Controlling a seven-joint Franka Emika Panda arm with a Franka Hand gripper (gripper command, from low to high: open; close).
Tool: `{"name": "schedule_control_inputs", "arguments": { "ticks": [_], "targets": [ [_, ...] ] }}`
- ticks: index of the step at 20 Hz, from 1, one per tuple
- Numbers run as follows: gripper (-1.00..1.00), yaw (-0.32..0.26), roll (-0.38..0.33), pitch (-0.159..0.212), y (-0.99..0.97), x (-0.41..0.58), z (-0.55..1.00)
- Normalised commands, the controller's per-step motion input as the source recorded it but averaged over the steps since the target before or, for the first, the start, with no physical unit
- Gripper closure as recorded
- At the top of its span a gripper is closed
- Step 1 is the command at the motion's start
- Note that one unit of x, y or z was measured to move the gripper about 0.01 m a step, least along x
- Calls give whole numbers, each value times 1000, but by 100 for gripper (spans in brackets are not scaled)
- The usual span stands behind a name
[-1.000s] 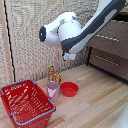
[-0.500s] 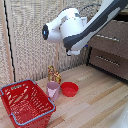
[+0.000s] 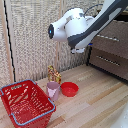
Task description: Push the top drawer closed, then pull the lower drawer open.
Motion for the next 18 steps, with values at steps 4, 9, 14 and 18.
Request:
{"name": "schedule_control_inputs", "arguments": {
  "ticks": [4,9,14,18],
  "targets": [
    [-100,122,-182,-32,-424,0,-9],
    [-100,128,-141,-1,-509,0,-69],
    [-100,128,-42,0,-586,-3,-66],
    [-100,134,-76,14,-515,0,0]
  ]
}}
